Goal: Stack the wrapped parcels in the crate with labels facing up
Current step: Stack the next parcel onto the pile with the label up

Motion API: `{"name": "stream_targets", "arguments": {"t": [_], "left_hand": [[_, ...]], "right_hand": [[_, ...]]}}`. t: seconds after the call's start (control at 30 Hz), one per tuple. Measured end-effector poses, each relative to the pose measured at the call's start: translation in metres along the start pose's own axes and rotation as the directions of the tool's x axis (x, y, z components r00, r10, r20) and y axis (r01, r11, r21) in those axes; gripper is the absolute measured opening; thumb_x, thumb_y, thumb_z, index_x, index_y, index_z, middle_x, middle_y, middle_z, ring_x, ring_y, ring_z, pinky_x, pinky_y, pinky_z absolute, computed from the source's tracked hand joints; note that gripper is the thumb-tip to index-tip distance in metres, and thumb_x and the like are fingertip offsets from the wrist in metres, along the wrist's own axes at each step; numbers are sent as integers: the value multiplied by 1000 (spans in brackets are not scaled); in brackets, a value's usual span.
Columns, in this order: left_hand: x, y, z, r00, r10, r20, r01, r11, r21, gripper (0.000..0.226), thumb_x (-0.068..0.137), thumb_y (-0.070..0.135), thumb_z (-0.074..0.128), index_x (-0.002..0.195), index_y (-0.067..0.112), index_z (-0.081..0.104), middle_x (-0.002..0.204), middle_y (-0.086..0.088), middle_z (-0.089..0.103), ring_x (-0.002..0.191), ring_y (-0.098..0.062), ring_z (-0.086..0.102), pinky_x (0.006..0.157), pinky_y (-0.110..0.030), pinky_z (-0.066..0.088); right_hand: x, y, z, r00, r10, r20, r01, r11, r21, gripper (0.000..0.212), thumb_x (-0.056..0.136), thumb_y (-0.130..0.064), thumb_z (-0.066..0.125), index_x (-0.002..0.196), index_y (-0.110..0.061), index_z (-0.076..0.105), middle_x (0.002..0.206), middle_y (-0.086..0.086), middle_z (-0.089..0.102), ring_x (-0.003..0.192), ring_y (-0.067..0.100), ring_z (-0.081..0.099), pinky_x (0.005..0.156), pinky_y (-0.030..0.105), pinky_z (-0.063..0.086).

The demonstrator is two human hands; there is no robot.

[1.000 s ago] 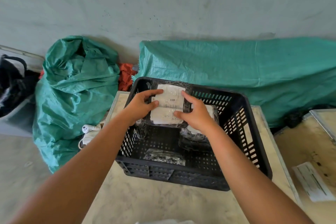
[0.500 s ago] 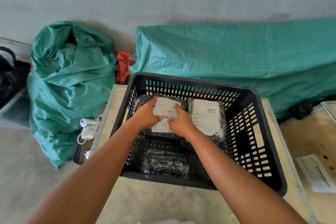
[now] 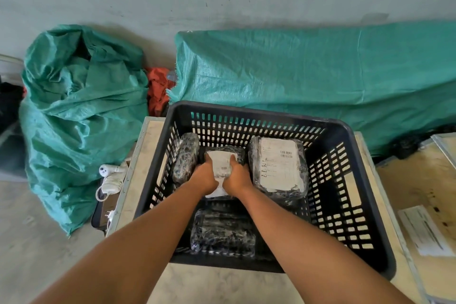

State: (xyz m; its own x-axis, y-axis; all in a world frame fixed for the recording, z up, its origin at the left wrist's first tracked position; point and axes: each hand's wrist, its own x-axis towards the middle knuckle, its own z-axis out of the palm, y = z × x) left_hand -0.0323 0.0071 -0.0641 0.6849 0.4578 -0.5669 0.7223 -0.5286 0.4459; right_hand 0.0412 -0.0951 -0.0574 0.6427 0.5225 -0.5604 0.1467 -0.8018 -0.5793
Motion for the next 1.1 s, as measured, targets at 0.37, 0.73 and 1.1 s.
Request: {"name": "stream_targets", "arguments": {"t": [0.37,0.73,1.1], "left_hand": [[33,-12,19,991,-50,121,48,999,19,106,97,20,61,153,13,-29,160,-33,10,141,-43,34,113,-47,36],[37,-19,24,996,-16,89,13,999,33,109,95,20,65,155,22,-26,164,-27,7,145,-39,30,116,-46,34],[1,13,-2,1000,24,12,-26,976,215,96,97,7,62,160,15,-9,163,-30,-17,148,-44,24,115,-43,37]], "right_hand": [[22,14,26,999,39,-30,-41,995,-93,94,93,-2,60,163,-20,1,166,27,-8,153,43,12,122,48,23],[25,23,28,997,77,-23,-80,983,-162,85,101,1,52,163,-18,-4,166,25,-16,153,39,19,120,41,28],[1,10,16,998,29,-55,-31,999,-35,88,93,4,59,163,-8,7,165,29,6,150,42,22,119,42,30]]}}
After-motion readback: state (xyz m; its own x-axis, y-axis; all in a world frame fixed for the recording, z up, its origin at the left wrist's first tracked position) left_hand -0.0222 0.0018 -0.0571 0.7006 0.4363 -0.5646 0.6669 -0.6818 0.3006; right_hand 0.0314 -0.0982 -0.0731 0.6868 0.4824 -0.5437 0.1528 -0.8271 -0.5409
